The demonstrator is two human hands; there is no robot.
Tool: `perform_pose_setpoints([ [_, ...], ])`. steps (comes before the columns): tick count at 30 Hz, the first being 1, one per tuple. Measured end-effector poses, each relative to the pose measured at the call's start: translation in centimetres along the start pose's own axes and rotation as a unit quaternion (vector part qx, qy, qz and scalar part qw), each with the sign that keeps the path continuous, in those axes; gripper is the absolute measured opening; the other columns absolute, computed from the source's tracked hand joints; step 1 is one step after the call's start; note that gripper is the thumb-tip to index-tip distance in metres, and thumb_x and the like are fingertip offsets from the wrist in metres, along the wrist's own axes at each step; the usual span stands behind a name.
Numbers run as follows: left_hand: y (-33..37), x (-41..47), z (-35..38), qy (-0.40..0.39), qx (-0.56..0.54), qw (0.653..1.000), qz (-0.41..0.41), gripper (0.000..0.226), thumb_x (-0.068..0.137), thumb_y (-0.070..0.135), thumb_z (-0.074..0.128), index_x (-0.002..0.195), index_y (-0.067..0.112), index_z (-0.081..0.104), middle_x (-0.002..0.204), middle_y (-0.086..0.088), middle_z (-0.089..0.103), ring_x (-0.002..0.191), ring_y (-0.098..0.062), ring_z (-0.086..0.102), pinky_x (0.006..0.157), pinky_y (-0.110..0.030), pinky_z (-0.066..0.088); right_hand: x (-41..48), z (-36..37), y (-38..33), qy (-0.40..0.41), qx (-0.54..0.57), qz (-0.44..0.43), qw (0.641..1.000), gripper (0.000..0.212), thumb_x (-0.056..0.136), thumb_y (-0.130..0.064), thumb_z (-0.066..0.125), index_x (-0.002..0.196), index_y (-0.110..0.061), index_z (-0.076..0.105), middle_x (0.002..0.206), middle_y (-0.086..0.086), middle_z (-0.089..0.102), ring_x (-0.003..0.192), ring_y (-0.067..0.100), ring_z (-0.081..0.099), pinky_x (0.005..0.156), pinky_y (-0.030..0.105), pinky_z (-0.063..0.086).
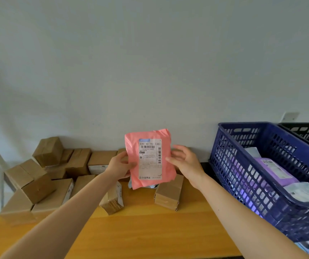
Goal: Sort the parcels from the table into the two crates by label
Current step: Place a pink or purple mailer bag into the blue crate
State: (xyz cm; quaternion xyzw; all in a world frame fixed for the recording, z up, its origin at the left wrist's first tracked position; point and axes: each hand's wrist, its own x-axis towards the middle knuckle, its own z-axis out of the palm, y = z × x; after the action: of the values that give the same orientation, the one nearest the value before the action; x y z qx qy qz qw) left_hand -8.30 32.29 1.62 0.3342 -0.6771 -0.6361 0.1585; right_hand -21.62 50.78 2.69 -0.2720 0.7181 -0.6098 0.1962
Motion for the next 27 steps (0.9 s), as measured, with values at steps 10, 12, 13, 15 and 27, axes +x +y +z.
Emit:
perform_pose_setpoints([
  [10, -0.4, -0.9, 0.2, -0.034, 0.032, 0.999, 0.008, 0.028, 0.089, 0.003, 0.064, 0.111, 0.019, 0.056, 0.107, -0.013, 0.067, 0.094, -0.032, 0.068, 0.082, -0.046, 0.058, -2.3, -0.5, 1.3, 0.005, 0.027, 0.030, 0.999, 0.069, 0.081, -0.011, 0.075, 0.141, -0.022, 0.044, 0.131, -0.004, 0.060, 0.119, 0.014, 0.056, 0.091, 0.035, 0.050],
  [12, -0.6, -0.9, 0.8, -0.042, 0.043, 0.998, 0.009, 0.029, 0.090, 0.005, 0.064, 0.115, 0.017, 0.056, 0.106, -0.012, 0.068, 0.093, -0.032, 0.069, 0.083, -0.047, 0.058, -2.8, -0.9, 1.7, 0.025, 0.027, 0.034, 0.999, 0.068, 0.081, -0.008, 0.074, 0.140, -0.021, 0.044, 0.129, -0.005, 0.060, 0.116, 0.010, 0.056, 0.088, 0.029, 0.049],
  [13, -0.7, -1.0, 1.0, -0.047, 0.048, 0.998, 0.010, 0.031, 0.089, 0.006, 0.064, 0.117, 0.016, 0.056, 0.105, -0.012, 0.069, 0.093, -0.031, 0.069, 0.083, -0.047, 0.058, -3.1, -1.1, 1.8, 0.034, 0.023, 0.035, 0.999, 0.067, 0.081, -0.007, 0.074, 0.140, -0.021, 0.044, 0.129, -0.005, 0.060, 0.115, 0.009, 0.055, 0.087, 0.027, 0.048],
  [15, -0.8, -1.1, 1.8, -0.056, 0.054, 0.997, 0.010, 0.035, 0.089, 0.009, 0.066, 0.121, 0.016, 0.055, 0.104, -0.012, 0.070, 0.092, -0.030, 0.070, 0.083, -0.048, 0.058, -3.7, -1.6, 2.1, 0.047, 0.017, 0.039, 0.998, 0.066, 0.082, -0.007, 0.073, 0.140, -0.020, 0.045, 0.128, -0.005, 0.060, 0.113, 0.007, 0.057, 0.082, 0.020, 0.048],
  [27, 1.3, -3.4, 9.6, -0.100, 0.048, 0.994, 0.012, 0.033, 0.087, 0.013, 0.067, 0.117, 0.018, 0.053, 0.097, -0.007, 0.069, 0.088, -0.025, 0.068, 0.079, -0.042, 0.058, -8.0, -8.3, 1.8, 0.121, -0.032, 0.029, 0.992, 0.055, 0.087, -0.004, 0.067, 0.136, -0.019, 0.048, 0.096, -0.024, 0.054, 0.086, -0.011, 0.053, 0.059, 0.007, 0.046],
])
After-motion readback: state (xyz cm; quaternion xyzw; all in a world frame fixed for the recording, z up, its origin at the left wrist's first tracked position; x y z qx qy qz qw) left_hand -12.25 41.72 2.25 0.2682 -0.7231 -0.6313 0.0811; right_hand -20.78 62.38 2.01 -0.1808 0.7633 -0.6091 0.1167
